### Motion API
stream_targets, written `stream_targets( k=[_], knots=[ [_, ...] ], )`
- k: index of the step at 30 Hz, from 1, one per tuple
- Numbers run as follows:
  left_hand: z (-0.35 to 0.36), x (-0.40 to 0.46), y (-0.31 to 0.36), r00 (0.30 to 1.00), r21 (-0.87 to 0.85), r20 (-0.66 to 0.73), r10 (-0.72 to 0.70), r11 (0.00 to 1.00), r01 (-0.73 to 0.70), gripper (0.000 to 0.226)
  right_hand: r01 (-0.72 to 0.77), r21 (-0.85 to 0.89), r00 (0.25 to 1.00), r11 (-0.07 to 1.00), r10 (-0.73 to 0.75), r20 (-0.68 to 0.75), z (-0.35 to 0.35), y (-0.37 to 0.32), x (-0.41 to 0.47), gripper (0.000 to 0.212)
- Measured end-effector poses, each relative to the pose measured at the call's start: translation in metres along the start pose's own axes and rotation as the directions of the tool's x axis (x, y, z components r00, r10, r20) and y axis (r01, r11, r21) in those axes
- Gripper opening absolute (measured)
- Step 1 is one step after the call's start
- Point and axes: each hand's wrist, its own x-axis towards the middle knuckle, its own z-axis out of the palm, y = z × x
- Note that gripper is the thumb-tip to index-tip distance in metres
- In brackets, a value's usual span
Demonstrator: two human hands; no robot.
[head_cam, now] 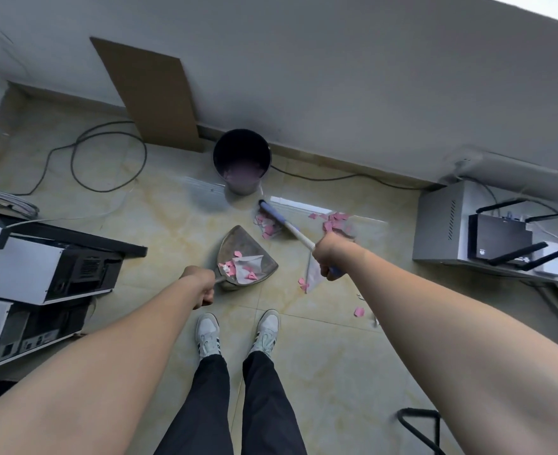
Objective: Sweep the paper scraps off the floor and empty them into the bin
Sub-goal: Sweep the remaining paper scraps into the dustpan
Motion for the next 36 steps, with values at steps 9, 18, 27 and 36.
stream_targets(
  k=[9, 18, 27, 36],
  knots=[
    [0.014, 0.007, 0.002, 0.999, 0.064, -0.043, -0.018, 0.998, 0.021, 0.029, -0.052, -0.087, 0.952, 0.995, 0.075, 0.296, -0.044, 0.016, -0.003, 0.012],
    [-0.002, 0.004, -0.024, 1.0, 0.195, -0.014, -0.018, 0.981, 0.02, 0.025, -0.088, 0.118, 0.948, 0.989, 0.047, 0.315, -0.063, 0.077, -0.004, 0.029],
    [0.021, -0.006, -0.019, 1.0, 0.149, -0.012, 0.01, 0.989, -0.008, 0.027, -0.094, 0.355, 0.992, 0.93, 0.059, 0.11, -0.069, 0.112, -0.001, 0.033],
    [0.043, -0.022, -0.007, 0.999, 0.203, 0.001, 0.038, 0.978, -0.037, 0.025, -0.074, 0.438, 0.997, 0.896, 0.075, 0.017, -0.073, 0.16, -0.01, 0.015]
  ],
)
